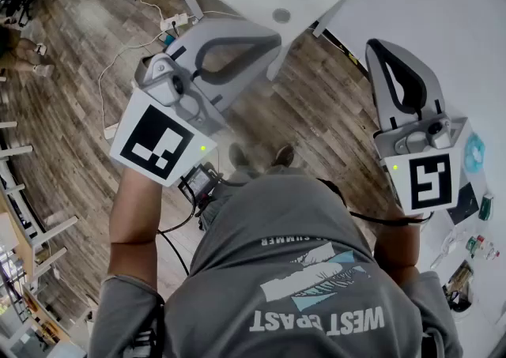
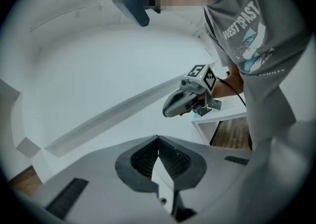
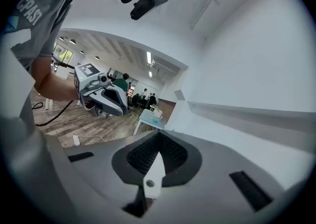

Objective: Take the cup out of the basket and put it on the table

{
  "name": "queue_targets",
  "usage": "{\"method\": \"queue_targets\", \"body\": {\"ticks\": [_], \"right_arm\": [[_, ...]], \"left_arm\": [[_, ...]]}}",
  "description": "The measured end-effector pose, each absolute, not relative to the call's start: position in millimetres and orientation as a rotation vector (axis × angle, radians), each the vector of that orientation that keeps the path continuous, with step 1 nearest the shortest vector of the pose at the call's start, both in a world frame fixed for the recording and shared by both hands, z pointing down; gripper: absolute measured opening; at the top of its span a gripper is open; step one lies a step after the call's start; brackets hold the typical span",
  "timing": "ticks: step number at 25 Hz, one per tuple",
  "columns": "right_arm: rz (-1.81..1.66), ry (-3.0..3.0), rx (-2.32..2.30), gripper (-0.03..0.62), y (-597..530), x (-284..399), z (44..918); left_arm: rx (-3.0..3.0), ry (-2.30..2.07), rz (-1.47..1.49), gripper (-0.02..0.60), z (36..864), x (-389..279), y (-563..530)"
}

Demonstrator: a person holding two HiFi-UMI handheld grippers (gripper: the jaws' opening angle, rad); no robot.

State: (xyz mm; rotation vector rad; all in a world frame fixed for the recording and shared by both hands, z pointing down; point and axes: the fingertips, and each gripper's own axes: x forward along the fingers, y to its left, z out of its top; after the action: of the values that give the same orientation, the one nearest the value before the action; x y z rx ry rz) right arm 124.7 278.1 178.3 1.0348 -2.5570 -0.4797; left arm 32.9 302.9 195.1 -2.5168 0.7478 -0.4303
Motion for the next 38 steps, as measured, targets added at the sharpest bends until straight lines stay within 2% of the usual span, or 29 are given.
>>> {"method": "queue_targets", "body": {"ticks": [17,29,38], "right_arm": [[-0.419,-2.672,1.009,0.012,252,207,176],[-0.364,-2.625,1.027,0.012,198,190,183],[-0.356,-2.568,1.11,0.012,144,153,181]], "left_arm": [[-2.487,0.798,-0.513,0.009,193,110,283],[-2.525,0.767,-0.473,0.009,198,90,228],[-2.524,0.702,-0.401,0.011,191,49,172]]}}
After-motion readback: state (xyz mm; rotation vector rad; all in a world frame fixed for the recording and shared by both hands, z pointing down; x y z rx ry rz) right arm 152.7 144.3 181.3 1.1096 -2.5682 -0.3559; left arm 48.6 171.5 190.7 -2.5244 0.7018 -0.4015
